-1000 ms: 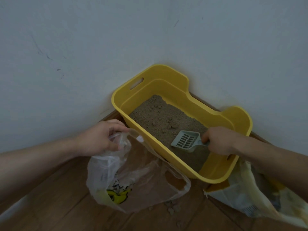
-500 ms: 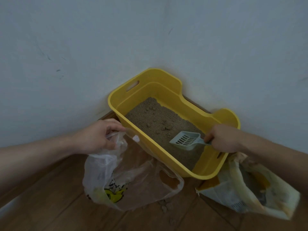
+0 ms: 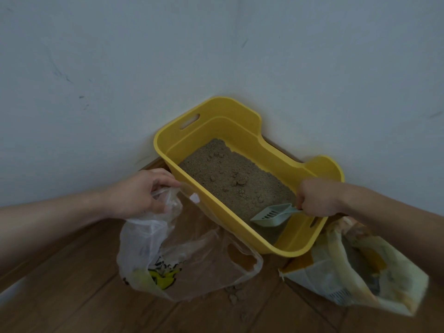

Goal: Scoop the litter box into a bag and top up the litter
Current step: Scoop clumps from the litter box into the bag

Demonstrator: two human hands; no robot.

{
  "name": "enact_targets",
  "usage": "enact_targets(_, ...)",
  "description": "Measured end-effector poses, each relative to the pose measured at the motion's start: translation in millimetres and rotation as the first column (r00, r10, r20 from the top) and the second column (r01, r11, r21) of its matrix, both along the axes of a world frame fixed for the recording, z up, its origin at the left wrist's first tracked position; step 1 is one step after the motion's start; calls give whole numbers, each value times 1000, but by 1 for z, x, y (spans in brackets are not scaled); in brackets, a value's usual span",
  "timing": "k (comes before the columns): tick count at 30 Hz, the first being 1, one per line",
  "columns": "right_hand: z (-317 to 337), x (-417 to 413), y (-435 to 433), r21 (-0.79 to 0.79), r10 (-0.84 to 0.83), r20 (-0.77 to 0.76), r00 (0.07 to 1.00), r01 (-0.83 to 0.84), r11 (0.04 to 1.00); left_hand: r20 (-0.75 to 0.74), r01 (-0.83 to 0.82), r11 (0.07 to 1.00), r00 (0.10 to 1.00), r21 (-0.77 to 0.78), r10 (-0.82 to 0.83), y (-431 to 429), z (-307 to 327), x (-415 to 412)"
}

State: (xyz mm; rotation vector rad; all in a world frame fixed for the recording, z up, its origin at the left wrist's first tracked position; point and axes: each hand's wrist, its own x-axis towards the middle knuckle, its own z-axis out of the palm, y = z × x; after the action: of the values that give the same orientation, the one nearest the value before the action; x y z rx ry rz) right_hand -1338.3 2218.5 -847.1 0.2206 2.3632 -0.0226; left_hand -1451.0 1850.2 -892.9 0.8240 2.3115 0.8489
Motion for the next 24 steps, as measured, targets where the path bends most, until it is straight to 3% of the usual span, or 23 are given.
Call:
enact_targets(15, -32, 2, 5, -102, 22, 22, 1000, -20, 995, 21, -10, 1000, 1000, 27, 9, -5, -6, -1)
enact_targets(24, -58, -16, -9, -155, 0, -119, 993, -19, 988, 34, -36, 997, 999, 69, 34, -10, -9, -3)
